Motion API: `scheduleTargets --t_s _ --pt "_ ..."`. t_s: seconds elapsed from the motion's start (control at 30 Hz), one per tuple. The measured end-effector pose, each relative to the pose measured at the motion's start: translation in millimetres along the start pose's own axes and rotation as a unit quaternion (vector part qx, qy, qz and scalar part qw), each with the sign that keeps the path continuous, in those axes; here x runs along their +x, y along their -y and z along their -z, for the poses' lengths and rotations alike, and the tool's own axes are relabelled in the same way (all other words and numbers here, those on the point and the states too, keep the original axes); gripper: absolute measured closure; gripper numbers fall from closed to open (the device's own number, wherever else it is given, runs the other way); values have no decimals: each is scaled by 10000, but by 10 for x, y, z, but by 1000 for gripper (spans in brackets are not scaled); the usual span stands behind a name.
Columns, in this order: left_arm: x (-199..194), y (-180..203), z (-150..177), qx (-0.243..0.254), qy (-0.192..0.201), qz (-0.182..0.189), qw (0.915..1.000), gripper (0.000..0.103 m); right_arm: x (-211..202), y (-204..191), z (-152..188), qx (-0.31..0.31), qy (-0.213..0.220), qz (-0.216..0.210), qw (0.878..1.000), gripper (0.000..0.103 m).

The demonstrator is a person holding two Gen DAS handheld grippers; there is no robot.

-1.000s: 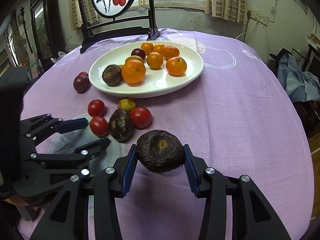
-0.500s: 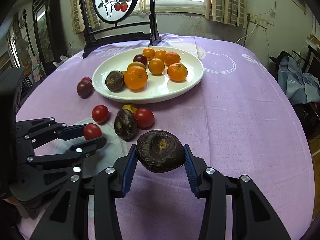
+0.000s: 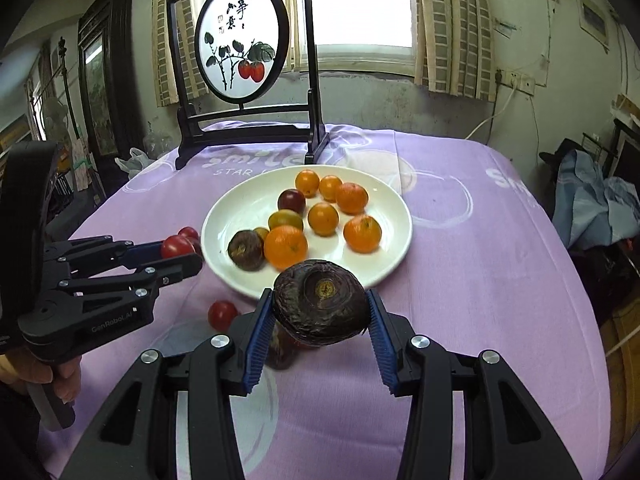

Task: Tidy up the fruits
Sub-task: 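Carry both fruits onto the white plate and open both tools, then withdraw both open tools back toward the fruit pile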

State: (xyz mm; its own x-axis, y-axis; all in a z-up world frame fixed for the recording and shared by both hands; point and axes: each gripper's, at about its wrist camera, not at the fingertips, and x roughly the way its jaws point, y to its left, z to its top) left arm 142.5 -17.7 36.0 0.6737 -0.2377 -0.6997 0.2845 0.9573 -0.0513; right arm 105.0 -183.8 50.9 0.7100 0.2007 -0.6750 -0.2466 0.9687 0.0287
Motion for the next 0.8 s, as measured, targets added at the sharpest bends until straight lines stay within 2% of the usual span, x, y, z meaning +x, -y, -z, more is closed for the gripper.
scheduleTargets --t_s 0.13,0.37,0.4,0.43,0.47,0.67,0.73,0.8 --pt "226 -106 -191 -177 38 -182 9997 74 308 -13 -141 -10 -214 41 9998 57" --pt "701 -252 -382 -463 -204 -378 9980 74 824 32 -142 194 -545 60 9983 55" --pt "748 -263 -393 -511 -228 -391 9977 70 869 47 -131 219 -566 36 9982 46" --pt "784 -276 -400 -573 -241 -402 9973 57 891 58 -123 232 -557 22 9982 38" --pt "803 -288 -396 -640 -214 -393 9969 53 886 64 -115 234 -518 46 9984 30" --pt "650 -207 -207 -592 3 -298 9978 50 850 43 -46 110 -512 -30 9986 30" --pt "579 -223 -167 -645 1 -336 9973 38 843 25 -38 78 -526 -7 9986 30" --pt "499 -241 -134 -694 25 -322 9971 36 818 10 -28 47 -515 4 9987 30"
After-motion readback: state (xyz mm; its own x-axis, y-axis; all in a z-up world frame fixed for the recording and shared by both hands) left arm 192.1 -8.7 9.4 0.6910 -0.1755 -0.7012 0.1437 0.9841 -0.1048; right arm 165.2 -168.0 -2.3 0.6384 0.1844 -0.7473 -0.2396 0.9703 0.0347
